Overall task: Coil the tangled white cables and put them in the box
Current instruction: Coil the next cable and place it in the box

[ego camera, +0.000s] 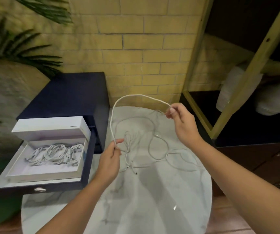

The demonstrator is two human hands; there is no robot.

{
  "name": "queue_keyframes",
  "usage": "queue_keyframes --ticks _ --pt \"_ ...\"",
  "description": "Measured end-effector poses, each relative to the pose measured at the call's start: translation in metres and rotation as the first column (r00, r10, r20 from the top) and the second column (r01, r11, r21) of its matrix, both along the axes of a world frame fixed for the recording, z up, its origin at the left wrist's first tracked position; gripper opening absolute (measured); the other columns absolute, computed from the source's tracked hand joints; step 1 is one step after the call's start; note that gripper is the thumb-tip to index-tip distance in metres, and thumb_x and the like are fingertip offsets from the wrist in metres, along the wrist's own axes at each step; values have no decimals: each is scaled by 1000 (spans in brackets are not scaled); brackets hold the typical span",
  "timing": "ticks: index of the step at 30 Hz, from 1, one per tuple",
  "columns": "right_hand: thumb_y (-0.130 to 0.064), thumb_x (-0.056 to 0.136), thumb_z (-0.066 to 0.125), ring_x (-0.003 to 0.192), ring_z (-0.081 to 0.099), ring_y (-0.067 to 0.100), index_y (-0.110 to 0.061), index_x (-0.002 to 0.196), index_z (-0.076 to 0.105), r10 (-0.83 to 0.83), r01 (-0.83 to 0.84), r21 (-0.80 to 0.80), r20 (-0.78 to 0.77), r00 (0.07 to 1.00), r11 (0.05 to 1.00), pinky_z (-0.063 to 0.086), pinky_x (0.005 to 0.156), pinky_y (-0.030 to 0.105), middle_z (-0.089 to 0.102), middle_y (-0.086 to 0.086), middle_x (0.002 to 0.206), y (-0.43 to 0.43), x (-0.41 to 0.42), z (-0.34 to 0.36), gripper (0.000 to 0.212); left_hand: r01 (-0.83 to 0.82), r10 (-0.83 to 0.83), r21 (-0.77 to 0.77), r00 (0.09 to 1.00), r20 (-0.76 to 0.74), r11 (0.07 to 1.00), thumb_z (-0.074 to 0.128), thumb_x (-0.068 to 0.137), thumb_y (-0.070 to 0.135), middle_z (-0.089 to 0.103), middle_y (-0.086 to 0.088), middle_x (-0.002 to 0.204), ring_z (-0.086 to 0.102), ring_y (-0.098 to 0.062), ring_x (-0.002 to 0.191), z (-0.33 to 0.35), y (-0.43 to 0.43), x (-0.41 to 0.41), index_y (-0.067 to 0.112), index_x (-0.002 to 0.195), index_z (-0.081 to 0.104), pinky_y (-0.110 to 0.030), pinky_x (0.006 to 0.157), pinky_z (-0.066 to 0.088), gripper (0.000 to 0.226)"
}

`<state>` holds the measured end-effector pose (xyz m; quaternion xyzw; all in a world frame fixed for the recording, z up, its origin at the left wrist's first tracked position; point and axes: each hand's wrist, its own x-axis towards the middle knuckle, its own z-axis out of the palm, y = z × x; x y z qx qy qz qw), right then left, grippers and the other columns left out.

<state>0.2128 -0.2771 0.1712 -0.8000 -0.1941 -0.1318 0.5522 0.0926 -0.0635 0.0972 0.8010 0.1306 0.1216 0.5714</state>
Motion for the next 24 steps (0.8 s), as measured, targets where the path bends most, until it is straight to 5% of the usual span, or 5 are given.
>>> queue_keyframes --ticks 4,7,15,19,24 --pt "-23 102 41 70 53 11 -12 96 57 -57 56 -48 -22 998 997 47 69 35 57 -4 74 -1 -1 12 20 -6 14 -77 995 97 997 30 99 44 39 -3 70 41 -16 66 31 -5 1 30 105 65 -30 71 39 39" --pt "-26 101 41 64 51 15 -15 95 59 -108 93 -203 -65 992 975 44 61 41 58 3 71 -5 -4 8 22 36 -14 -139 987 158 990 26 103 43 31 11 59 30 -7 54 48 -10 3 22 99 66 -25 57 28 45" --pt "-23 100 42 55 41 5 -19 98 64 -12 -76 -666 -127 992 742 25 46 21 49 -12 64 -3 -33 -23 23 261 -236 -186 961 145 947 30 105 25 44 8 57 42 -6 55 88 -27 -3 14 94 66 -18 60 38 39" --pt "-25 100 43 58 45 6 -18 98 64 -31 -77 -630 -159 987 773 30 49 23 56 -7 71 -1 -42 -31 21 323 -330 -237 944 8 916 33 104 21 59 6 69 55 -8 66 93 -19 -3 12 110 64 -21 73 44 32" --pt "-23 100 43 61 49 14 -15 92 59 -136 63 -397 -160 978 916 40 56 35 62 3 79 -16 -44 -20 20 187 -290 -523 950 -120 831 32 102 5 49 1 61 39 -9 49 85 -11 -11 7 122 54 -23 53 38 30"
